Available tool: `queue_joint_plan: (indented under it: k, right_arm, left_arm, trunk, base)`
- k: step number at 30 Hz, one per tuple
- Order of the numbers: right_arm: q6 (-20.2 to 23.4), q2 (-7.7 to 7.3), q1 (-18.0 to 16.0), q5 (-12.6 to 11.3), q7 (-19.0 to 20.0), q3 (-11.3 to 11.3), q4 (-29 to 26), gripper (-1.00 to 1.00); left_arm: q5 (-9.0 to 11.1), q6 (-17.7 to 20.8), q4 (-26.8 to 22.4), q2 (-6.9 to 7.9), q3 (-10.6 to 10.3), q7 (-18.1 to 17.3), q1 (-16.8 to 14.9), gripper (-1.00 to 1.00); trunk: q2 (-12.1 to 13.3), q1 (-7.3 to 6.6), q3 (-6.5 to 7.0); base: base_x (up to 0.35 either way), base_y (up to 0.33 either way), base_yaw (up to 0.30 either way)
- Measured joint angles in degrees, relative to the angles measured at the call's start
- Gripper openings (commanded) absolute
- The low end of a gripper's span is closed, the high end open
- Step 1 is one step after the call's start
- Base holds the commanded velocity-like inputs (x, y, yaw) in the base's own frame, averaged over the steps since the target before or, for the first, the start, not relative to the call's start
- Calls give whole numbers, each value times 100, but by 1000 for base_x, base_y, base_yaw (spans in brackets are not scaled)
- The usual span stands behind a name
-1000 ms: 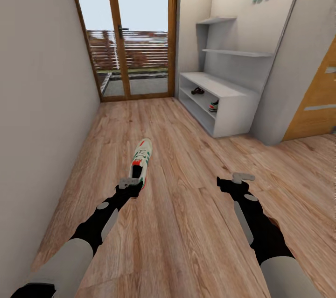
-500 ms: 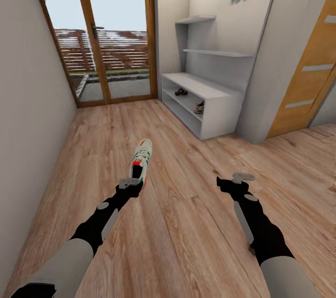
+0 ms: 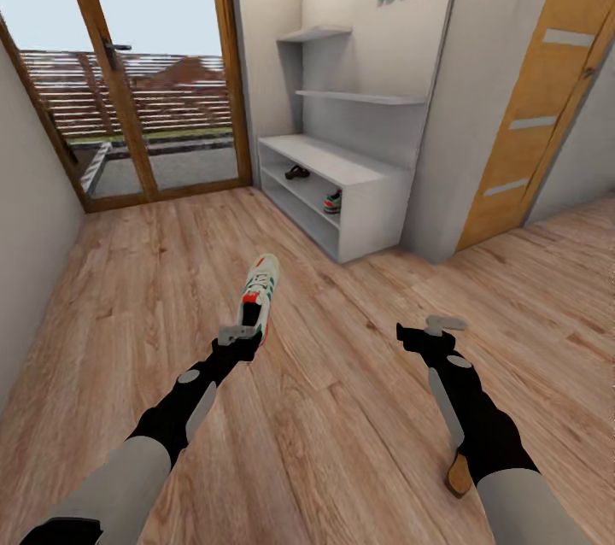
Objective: Pick up the two gym shoes and the two sandals from the corridor floor and place them onto the hallstand (shoe rack) in the corridor, making sure they are on the rack and not on the floor. Arrange them so the two gym shoes are next to each other and the two sandals are next to each other.
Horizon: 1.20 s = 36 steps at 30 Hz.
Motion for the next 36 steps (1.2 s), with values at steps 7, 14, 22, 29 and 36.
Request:
queue_joint_plan:
  k: [7, 14, 22, 29, 36]
  right_arm:
    - [1, 0, 0, 0, 0, -1, 3, 100]
    - [4, 0, 0, -5, 0, 0, 7, 100]
    - [3, -1, 1, -8, 0, -1, 7, 100]
    - [5, 0, 0, -9, 0, -2, 7, 100]
    - [5, 1, 0, -9, 0, -2, 7, 100]
  left_arm:
    - [0, 0, 0, 0, 0, 0, -2, -100]
    - [0, 1, 6, 0, 1, 0, -2, -100]
    - [0, 0, 9, -63, -2, -1, -6, -100]
    - [3, 1, 8, -113, 1, -1, -3, -100]
    - [2, -1, 8, -114, 0, 1, 0, -100]
  trunk:
    - [0, 0, 0]
    - [0, 1, 0]
    - [0, 2, 0]
    - [0, 2, 0]
    - [0, 3, 0]
  base:
    - [297, 214, -253]
    - [266, 235, -253]
    - [187, 275, -253]
    - [107, 281, -253]
    - [38, 65, -253]
